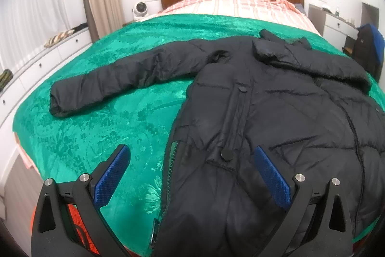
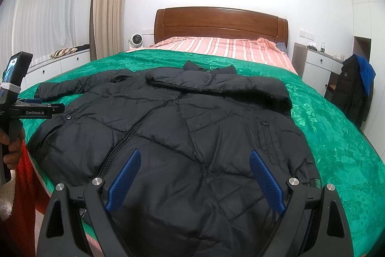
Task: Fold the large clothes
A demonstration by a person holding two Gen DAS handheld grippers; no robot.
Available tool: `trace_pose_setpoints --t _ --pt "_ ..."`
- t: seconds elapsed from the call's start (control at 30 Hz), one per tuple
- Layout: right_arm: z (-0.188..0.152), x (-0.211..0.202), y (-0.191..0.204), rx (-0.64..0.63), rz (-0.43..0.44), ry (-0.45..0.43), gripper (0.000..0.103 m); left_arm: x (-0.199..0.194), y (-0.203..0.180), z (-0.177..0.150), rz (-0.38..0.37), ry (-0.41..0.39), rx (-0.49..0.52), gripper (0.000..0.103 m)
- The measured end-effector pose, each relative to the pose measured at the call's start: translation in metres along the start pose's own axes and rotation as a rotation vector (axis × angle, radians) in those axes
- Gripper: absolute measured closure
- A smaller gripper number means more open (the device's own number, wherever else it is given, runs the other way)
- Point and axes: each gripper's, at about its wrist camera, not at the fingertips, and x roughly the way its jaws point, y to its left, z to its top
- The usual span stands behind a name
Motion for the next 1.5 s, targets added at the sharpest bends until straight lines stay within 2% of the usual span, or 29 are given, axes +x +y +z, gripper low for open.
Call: trace_pose_setpoints --t 0.33,0.47,0.67,0.8,0.87,0.9,0.93,0.97,1.03,1.07,1.1,1.17,1.23,1.3,1.4,1.5 --pt "0.0 -0.001 0.0 -0.003 0.0 0.0 0.012 0.005 0.002 0.001 -0.011 0.027 0.002 0.0" --pt "0.001 -0.003 -0.001 -0.004 -0.005 -0.013 0.012 0.011 0.022 0.016 -0.054 0.056 -0.075 0.0" --pt "0.0 0.002 -0.005 0.007 -0.016 -0.001 0.012 0.036 0.117 0.043 -0.167 0.097 -0.396 0.0" --pt "-0.001 0.002 0.001 -0.02 -0.02 0.005 0.012 0.082 0.19 0.05 -0.216 0.139 -0.62 0.0" --pt "-0.002 0.002 0.006 -0.04 -0.021 0.002 0.012 0.112 0.222 0.045 -0.204 0.196 -0.739 0.001" --pt "-0.002 0.002 0.008 -0.052 -0.02 0.002 0.012 0.13 0.242 0.04 -0.185 0.23 -0.832 0.001" --pt "-0.003 0.002 0.01 -0.06 -0.02 0.003 0.012 0.14 0.255 0.036 -0.193 0.235 -0.89 0.001" --pt "-0.003 0.002 0.012 -0.07 -0.02 0.006 0.012 0.147 0.269 0.033 -0.208 0.211 -0.952 0.001" --pt "-0.006 0.003 0.015 -0.083 -0.021 0.015 0.012 0.15 0.29 0.035 -0.185 0.144 -1.046 0.002" --pt "-0.006 0.005 0.016 -0.087 -0.021 0.022 0.012 0.153 0.297 0.038 -0.169 0.128 -1.078 0.011" --pt "-0.007 0.005 0.016 -0.088 -0.021 0.025 0.012 0.155 0.302 0.043 -0.151 0.121 -1.091 0.049" --pt "-0.007 0.006 0.015 -0.084 -0.019 0.026 0.012 0.162 0.311 0.057 -0.131 0.142 -1.07 0.095" --pt "-0.006 0.007 0.013 -0.073 -0.015 0.022 0.012 0.153 0.312 0.081 -0.11 0.118 -1.031 0.097" --pt "-0.005 0.007 0.012 -0.063 -0.01 0.018 0.012 0.134 0.3 0.119 -0.098 0.062 -0.919 0.097" --pt "-0.003 0.007 0.008 -0.049 0.005 0.011 0.012 0.094 0.254 0.192 -0.107 -0.039 -0.684 0.097" --pt "-0.002 0.006 0.004 -0.028 0.016 0.005 0.012 0.058 0.195 0.25 -0.177 -0.121 -0.5 0.097"
